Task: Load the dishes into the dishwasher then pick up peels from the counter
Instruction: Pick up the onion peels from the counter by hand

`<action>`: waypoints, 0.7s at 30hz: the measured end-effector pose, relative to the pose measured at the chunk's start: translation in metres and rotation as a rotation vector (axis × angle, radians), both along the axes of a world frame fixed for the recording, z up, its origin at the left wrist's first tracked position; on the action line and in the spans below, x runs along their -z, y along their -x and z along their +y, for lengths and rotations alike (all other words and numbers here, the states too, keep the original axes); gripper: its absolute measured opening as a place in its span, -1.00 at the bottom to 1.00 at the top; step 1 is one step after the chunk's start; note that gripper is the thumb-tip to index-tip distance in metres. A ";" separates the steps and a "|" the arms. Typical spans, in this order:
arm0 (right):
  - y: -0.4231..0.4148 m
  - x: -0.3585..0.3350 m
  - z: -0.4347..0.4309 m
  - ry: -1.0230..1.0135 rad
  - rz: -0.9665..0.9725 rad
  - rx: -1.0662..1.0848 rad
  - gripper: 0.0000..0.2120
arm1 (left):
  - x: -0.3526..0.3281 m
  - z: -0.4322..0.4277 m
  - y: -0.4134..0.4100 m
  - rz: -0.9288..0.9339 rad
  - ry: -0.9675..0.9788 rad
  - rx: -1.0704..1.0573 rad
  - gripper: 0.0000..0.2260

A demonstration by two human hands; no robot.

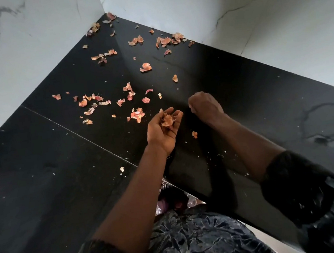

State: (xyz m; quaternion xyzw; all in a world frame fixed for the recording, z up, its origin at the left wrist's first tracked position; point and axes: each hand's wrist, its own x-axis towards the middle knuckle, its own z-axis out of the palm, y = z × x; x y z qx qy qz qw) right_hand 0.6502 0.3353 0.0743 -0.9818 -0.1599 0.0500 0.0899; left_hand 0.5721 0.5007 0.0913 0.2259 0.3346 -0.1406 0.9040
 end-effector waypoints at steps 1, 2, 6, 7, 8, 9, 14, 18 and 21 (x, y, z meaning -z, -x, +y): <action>0.009 0.001 -0.003 -0.078 0.045 0.062 -0.92 | 0.002 0.000 0.000 0.003 -0.002 0.003 -0.71; 0.018 0.001 -0.007 -0.189 0.085 0.148 -0.94 | 0.005 0.000 0.000 0.006 -0.005 0.006 -0.71; 0.052 -0.023 -0.016 -0.665 0.087 0.442 -0.96 | 0.015 -0.004 0.003 0.005 -0.001 0.013 -0.71; 0.059 -0.032 -0.012 -0.685 0.063 0.413 -0.95 | 0.017 -0.007 0.004 0.002 0.002 0.022 -0.72; 0.068 -0.042 -0.005 -0.676 0.045 0.347 -0.93 | 0.018 -0.011 0.005 -0.005 0.001 0.037 -0.72; 0.075 -0.049 0.004 -0.650 0.041 0.263 -0.91 | 0.020 -0.015 0.006 -0.017 -0.006 0.059 -0.72; 0.099 -0.059 0.037 -0.469 0.024 0.047 -0.86 | 0.021 -0.027 0.008 -0.069 -0.051 0.159 -0.74; 0.085 -0.061 0.021 -0.599 -0.082 0.184 -0.91 | 0.013 -0.022 0.008 -0.059 0.033 0.103 -0.74; 0.060 -0.041 -0.006 -0.593 -0.101 0.421 -0.89 | 0.010 -0.013 0.009 -0.037 0.110 0.037 -0.71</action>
